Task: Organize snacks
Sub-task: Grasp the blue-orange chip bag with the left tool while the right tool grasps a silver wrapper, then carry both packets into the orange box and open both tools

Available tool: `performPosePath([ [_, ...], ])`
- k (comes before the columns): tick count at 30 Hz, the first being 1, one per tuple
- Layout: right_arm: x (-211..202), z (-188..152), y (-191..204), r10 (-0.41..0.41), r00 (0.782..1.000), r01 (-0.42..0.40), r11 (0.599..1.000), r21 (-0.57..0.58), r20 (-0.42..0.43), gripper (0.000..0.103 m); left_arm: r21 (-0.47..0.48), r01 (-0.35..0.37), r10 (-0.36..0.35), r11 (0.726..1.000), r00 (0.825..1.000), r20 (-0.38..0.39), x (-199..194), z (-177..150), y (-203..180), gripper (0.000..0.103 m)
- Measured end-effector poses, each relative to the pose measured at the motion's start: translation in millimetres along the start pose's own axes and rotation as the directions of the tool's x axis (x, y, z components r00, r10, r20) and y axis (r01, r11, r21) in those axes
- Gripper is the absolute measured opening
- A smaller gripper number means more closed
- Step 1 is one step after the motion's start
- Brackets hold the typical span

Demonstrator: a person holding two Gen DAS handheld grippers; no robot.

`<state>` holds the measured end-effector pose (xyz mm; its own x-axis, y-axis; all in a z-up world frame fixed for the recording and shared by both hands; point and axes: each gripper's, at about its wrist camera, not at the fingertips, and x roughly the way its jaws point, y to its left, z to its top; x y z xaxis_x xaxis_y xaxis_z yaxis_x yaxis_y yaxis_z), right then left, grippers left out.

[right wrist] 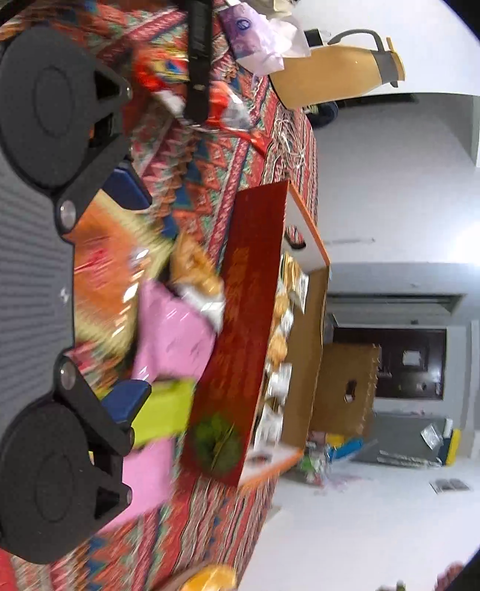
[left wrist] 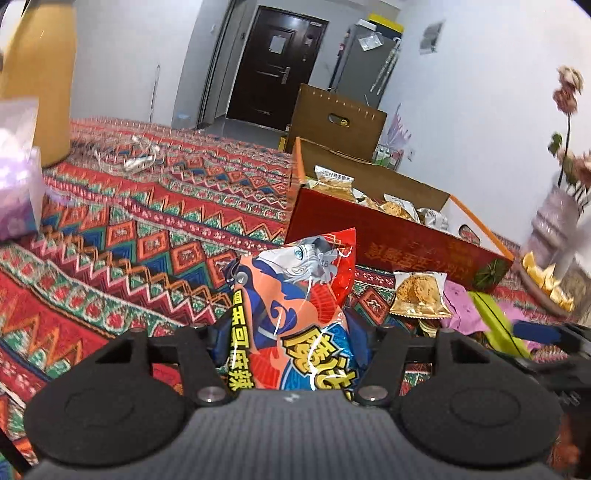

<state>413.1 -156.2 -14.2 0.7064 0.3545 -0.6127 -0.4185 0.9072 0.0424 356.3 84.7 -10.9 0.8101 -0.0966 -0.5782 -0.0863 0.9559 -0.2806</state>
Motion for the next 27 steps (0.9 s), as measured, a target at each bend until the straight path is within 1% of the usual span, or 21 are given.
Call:
performPosePath([
  [2,20.9,13.2,4.7,0.009,1.0,-0.009,1.0,0.018,-0.005,0.097,0.006,-0.012,0.012,1.0,1.0,-0.013,1.4,-2.9,2.4,0.061],
  [3,31.0,18.4,7.1,0.009,1.0,-0.009,1.0,0.022,0.0,0.094,0.009,-0.016,0.016,1.0,1.0,-0.008,0.2,-4.1,3.3,0.061],
  [6,62.6,30.0,15.0,-0.029,1.0,0.028,0.999,0.023,0.006,0.085,-0.008,-0.015,0.015,1.0,1.0,-0.008,-0.7,-4.2,6.9,0.061],
  [8,77.0,32.9,25.5,-0.079,0.997,0.08,0.997,-0.024,0.027,0.084,-0.029,-0.004,0.004,1.0,1.0,-0.012,-1.5,-3.9,9.6,0.061],
  [10,85.5,34.2,38.9,-0.128,0.991,0.131,0.987,-0.092,0.033,0.081,-0.038,0.001,-0.002,0.999,1.0,-0.012,-2.6,-3.8,10.5,0.061],
  [11,87.7,35.4,43.4,-0.121,0.992,0.124,0.986,-0.116,0.028,0.073,-0.04,0.005,-0.006,0.999,1.0,-0.013,-2.3,-3.6,10.6,0.061],
  [12,87.7,34.3,47.8,-0.11,0.994,0.113,0.983,-0.145,0.028,0.058,-0.041,0.008,-0.008,0.999,1.0,-0.011,-2.4,-3.9,11.1,0.061],
  [13,87.5,32.4,51.2,-0.089,0.996,0.091,0.982,-0.168,0.019,0.052,-0.04,0.007,-0.007,0.999,1.0,-0.008,-2.9,-3.9,10.8,0.061],
  [14,87.4,30.6,53.3,-0.071,0.997,0.072,0.981,-0.179,0.013,0.044,-0.036,0.006,-0.006,0.999,1.0,-0.005,-3.5,-4.0,10.0,0.061],
  [15,85.6,29.6,54.4,-0.06,0.998,0.062,0.981,-0.183,0.016,0.039,-0.034,0.005,-0.005,0.999,1.0,-0.004,-2.5,-3.8,9.8,0.061],
  [16,84.4,29.9,55.0,-0.05,0.999,0.052,0.982,-0.18,0.014,0.037,-0.032,0.003,-0.003,0.999,1.0,-0.004,-1.8,-3.8,9.5,0.061],
  [17,84.3,30.1,54.7,-0.041,0.999,0.043,0.984,-0.175,0.013,0.03,-0.03,0.0,0.0,1.0,1.0,-0.005,-1.2,-4.1,9.0,0.061],
  [18,83.0,30.4,54.1,-0.036,0.999,0.038,0.985,-0.17,0.016,0.019,-0.029,-0.003,0.003,1.0,1.0,-0.006,-0.5,-4.2,9.1,0.061],
  [20,78.7,31.5,53.2,-0.027,0.999,0.031,0.987,-0.157,0.031,0.014,-0.033,-0.002,0.002,0.999,1.0,-0.006,-0.2,-4.4,10.2,0.061],
  [23,62.8,31.4,52.9,-0.012,0.998,0.02,0.99,-0.142,0.059,0.014,-0.051,0.03,-0.03,0.998,1.0,-0.006,-0.7,-4.4,11.9,0.061],
  [25,44.4,26.4,52.2,-0.007,0.997,0.017,0.992,-0.128,0.078,0.014,-0.042,0.016,-0.017,0.999,1.0,-0.022,2.4,-6.0,9.3,0.06],
  [27,21.5,19.9,49.3,0.0,0.996,0.009,0.995,-0.103,0.094,0.014,-0.021,-0.008,0.008,1.0,1.0,-0.016,-0.9,-7.8,3.4,0.06],
])
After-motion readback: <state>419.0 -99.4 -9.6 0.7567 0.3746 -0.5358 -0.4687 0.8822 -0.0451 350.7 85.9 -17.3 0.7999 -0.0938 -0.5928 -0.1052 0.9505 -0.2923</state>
